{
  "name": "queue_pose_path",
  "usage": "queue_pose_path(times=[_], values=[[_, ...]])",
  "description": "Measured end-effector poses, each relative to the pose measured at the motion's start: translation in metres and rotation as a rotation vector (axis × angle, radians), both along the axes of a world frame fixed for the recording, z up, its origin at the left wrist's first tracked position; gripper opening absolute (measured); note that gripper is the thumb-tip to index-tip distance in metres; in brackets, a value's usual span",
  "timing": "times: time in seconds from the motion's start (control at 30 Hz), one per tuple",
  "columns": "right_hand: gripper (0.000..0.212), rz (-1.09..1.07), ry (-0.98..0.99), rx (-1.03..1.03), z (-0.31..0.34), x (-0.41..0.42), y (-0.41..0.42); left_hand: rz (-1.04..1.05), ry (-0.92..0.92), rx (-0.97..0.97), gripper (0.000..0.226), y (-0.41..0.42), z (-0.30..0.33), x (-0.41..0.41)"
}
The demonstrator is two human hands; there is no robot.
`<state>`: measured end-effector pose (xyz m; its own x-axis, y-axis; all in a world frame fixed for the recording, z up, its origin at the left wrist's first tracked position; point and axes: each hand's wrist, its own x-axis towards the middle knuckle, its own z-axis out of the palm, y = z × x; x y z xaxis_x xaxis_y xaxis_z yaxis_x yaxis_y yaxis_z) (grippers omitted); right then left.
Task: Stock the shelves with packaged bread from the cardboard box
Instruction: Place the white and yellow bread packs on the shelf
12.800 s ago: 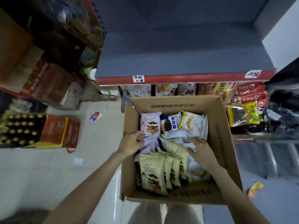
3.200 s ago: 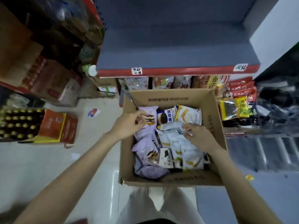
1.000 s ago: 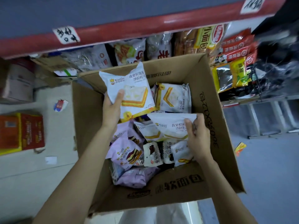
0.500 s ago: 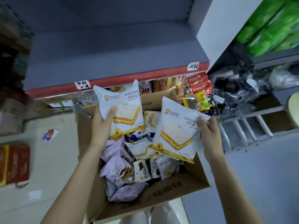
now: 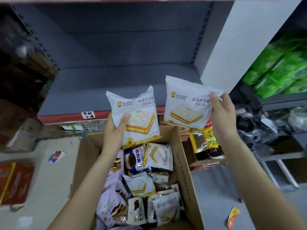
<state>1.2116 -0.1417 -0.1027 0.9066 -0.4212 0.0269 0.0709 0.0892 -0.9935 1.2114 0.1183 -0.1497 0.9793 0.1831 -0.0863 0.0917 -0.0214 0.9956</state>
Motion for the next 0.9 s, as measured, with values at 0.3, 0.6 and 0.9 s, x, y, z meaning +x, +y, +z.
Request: queue_pose_path(times=[0.3, 0.6, 0.9], values=[[0.021, 0.108, -0.068, 0.077, 0.000, 0.132, -0.076, 0.079, -0.079, 0.059, 0.023, -0.082, -0.013, 0.068], [0.024, 0.033, -0.133, -0.021, -0.043, 0.278, -0.097, 0.128, -0.184, 0.022, 0.026, -0.115, -0.023, 0.152], [0.051, 0.033, 0.048, -0.394, -0.073, 0.305, -0.093, 0.250, -0.197, 0.066, 0.015, -0.131, -0.043, 0.178]])
